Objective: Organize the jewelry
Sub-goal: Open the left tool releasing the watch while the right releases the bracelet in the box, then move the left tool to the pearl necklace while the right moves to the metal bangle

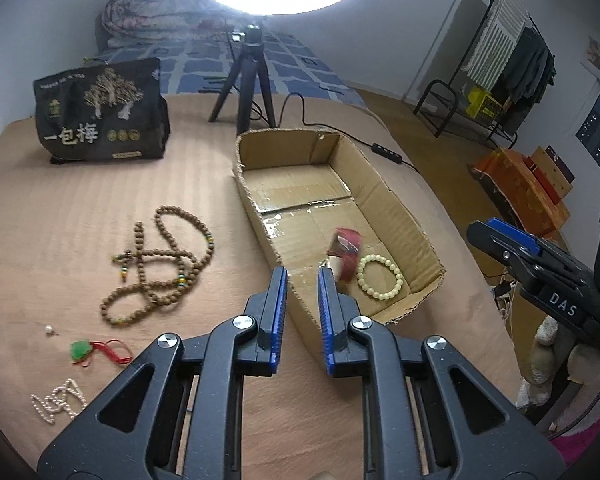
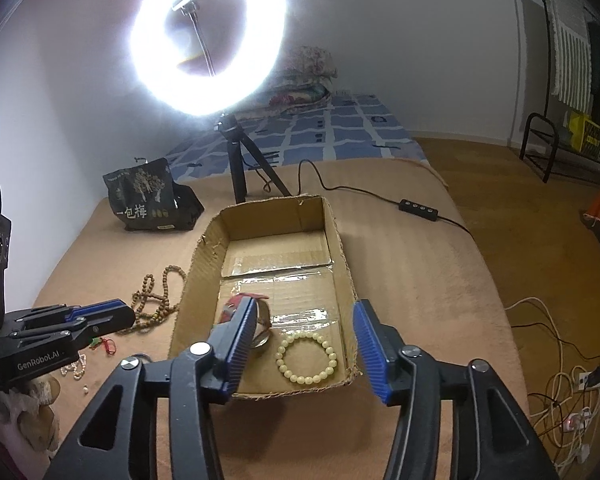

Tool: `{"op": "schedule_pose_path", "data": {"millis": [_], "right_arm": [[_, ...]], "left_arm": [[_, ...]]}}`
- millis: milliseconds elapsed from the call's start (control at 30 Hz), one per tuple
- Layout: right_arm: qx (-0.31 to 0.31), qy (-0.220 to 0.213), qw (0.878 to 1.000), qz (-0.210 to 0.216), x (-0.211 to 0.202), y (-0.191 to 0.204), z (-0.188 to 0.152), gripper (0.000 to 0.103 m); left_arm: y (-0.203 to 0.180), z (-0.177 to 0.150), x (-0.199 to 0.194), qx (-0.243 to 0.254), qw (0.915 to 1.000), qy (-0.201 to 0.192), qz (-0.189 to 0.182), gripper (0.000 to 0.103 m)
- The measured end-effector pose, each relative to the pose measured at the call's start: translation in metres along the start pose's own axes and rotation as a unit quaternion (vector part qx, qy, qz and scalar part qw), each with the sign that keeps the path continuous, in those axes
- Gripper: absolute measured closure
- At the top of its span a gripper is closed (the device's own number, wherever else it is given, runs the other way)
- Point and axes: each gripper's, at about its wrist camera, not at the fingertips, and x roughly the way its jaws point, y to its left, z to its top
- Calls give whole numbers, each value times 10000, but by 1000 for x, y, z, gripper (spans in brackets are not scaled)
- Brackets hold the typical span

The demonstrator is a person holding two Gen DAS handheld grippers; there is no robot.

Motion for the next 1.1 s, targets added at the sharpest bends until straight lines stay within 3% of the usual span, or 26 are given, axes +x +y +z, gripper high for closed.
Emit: {"op": "schedule_pose_path", "data": {"millis": [267,333,400,633,733,800,867,1100], "right_arm": [[-115,-97,9999,14,-23,19,-3,42],[-161,-104,9998,29,-27,25,-4,34],[-250,-158,9995,77,-34,34,-5,25],[-672,-237,9970,287,-50,71,-13,12],[-878,-181,9952,399,-49,89,-17,8],[-972,-147,9940,476,-47,100,-20,6],[-1053,-88,9927,579,-44,113,-24,3],[-1359,176,9874,787,-23,147,-45,0]], "left_arm": [[16,0,-37,0,9988,-429,226,89],[23,2,-48,-8,9984,-476,299,85],[31,3,-59,-47,9979,-542,360,70],[62,1,-104,72,9960,-697,552,69],[83,-4,-122,50,9959,-693,581,68],[104,-11,-133,24,9957,-670,633,55],[121,-20,-141,35,9949,-674,747,50],[178,-68,-140,-162,9944,-266,1013,50]]}}
